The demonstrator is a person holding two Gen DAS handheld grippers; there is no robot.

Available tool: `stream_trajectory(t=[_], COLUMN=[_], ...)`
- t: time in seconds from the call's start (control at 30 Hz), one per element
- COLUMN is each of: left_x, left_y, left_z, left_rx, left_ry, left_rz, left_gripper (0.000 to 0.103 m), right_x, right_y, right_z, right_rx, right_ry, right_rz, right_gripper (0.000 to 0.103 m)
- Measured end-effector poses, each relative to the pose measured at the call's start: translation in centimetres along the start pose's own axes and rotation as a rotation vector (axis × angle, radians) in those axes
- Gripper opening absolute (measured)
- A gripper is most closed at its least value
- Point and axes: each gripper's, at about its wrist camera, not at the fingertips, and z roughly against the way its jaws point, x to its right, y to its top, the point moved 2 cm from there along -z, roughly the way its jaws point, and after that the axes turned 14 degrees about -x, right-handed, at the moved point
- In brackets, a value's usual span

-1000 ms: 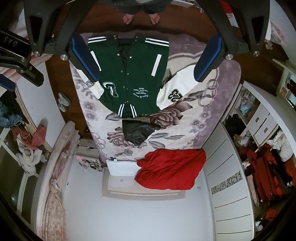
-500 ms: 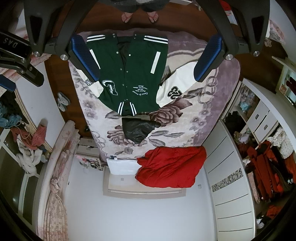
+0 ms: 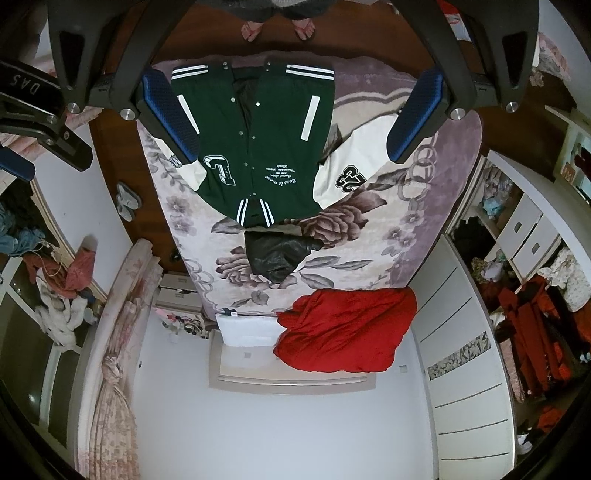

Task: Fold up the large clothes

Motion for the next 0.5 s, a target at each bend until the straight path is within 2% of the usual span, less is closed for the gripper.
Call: stream_trajectory(t=[0.07, 0.1, 0.2, 0.27, 0.33, 0.37, 0.4, 0.43, 0.47, 0.5], left_x=[-0.5, -0.7, -1.4, -1.5, -1.4, -1.3, -1.1, -1.0, -0.8, -0.7], left_y=[0.4, 1.4, 1.6, 1.5, 1.4, 1.4, 1.3, 0.8, 0.4, 0.0], left_z=[-1.2, -2.3, -6.0, -9.4, -12.8, -15.1, -17.6, -19.8, -22.1, -24.5], left_rx=[0.017, 0.031, 0.066, 0.085, 0.068, 0.042, 0.009, -0.023, -0.060, -0.100], left_ry=[0.008, 0.020, 0.054, 0.081, 0.105, 0.119, 0.130, 0.144, 0.159, 0.169], left_rz=[-0.016, -0.020, -0.041, -0.070, -0.085, -0.093, -0.100, -0.106, -0.109, -0.107], left_gripper=[0.103, 0.103, 0.103, 0.103, 0.103, 0.103, 0.103, 0.103, 0.103, 0.103], right_x=[0.2, 0.0, 0.1, 0.8, 2.5, 3.5, 5.1, 7.0, 9.6, 12.8], right_y=[-0.7, 0.0, 1.1, 2.5, 3.0, 2.5, 2.3, 1.4, 0.4, -0.6], right_z=[-0.5, -0.5, -1.7, -4.1, -9.7, -12.4, -14.6, -17.1, -19.4, -21.1], right_rx=[0.018, 0.013, 0.002, -0.029, -0.108, -0.152, -0.190, -0.236, -0.272, -0.282], right_ry=[-0.002, -0.003, 0.037, 0.068, 0.118, 0.110, 0.109, 0.052, 0.004, -0.072], right_rz=[0.001, -0.005, -0.028, -0.053, -0.120, -0.156, -0.208, -0.248, -0.303, -0.348], right_gripper=[0.103, 0.103, 0.103, 0.103, 0.103, 0.099, 0.083, 0.061, 0.057, 0.057])
